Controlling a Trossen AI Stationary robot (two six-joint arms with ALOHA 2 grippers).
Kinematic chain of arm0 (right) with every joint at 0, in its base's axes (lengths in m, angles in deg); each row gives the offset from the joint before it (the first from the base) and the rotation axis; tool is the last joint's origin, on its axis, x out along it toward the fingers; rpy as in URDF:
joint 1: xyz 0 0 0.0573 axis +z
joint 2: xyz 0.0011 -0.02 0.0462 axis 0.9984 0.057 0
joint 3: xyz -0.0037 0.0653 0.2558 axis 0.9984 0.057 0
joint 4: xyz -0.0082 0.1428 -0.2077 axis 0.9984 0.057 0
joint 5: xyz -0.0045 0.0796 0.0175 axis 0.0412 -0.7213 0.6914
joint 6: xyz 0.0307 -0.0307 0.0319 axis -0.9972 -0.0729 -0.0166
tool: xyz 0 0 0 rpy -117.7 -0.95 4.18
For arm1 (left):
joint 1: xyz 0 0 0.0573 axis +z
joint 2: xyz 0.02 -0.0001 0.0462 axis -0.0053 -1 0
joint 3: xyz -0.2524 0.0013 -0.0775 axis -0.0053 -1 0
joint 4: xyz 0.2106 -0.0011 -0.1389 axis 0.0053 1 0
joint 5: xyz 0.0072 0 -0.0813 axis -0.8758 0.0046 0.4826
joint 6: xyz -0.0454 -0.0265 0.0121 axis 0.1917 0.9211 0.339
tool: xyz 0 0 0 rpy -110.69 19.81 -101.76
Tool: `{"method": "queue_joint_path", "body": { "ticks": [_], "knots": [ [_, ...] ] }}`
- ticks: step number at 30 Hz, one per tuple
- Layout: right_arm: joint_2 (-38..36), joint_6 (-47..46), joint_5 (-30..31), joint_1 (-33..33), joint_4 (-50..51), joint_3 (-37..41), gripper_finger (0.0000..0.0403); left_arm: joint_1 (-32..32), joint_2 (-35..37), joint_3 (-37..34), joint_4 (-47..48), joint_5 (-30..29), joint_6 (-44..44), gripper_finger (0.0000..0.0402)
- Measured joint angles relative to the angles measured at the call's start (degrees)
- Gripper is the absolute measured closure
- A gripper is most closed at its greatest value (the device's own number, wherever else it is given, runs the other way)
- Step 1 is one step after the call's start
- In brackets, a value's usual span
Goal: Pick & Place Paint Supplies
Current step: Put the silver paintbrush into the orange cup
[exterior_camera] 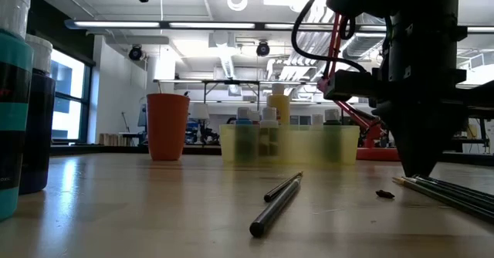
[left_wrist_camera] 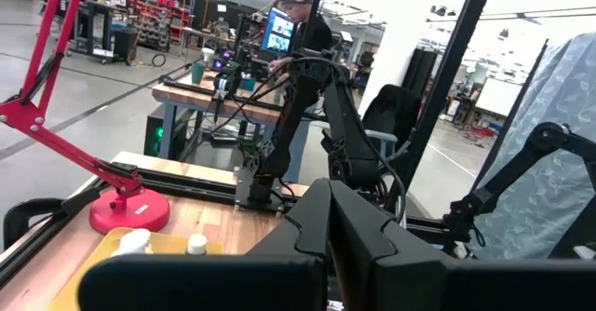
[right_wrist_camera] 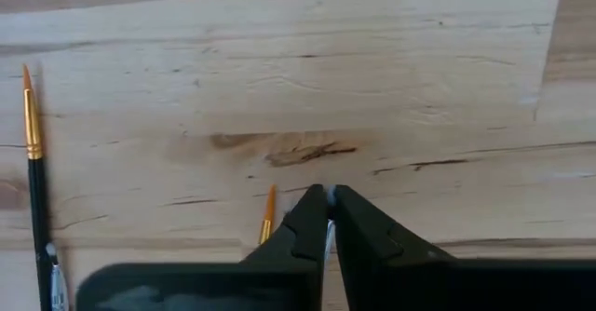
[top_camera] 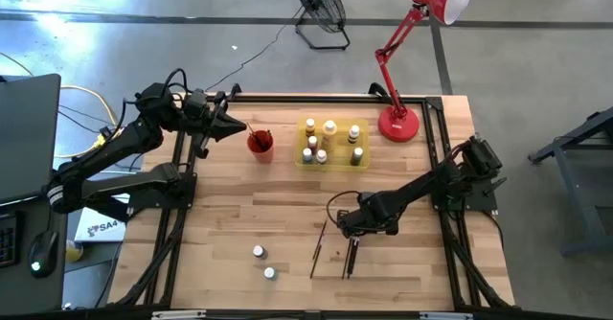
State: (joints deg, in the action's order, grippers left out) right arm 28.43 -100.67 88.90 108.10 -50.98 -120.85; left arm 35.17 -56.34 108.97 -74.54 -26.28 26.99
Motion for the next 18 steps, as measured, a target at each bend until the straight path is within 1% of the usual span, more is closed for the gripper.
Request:
{"method": "queue_joint_path", "body": {
  "ticks": [11, 14, 18],
  "knots": [
    [-2.0, 3.0, 0.3, 0.0, 2.5, 0.2, 0.0399, 0.0, 0.0, 0.0, 0.0, -0.2, 0.0, 0.0398],
    [-3.8, 4.3, -0.8, 0.1, 5.6, 0.5, 0.0399, 0.0, 0.0, 0.0, 0.0, -0.2, 0.0, 0.0398],
    [-7.0, 5.9, -0.5, 0.0, 7.1, 0.4, 0.0399, 0.0, 0.0, 0.0, 0.0, -0.2, 0.0, 0.0398]
  ]
}}
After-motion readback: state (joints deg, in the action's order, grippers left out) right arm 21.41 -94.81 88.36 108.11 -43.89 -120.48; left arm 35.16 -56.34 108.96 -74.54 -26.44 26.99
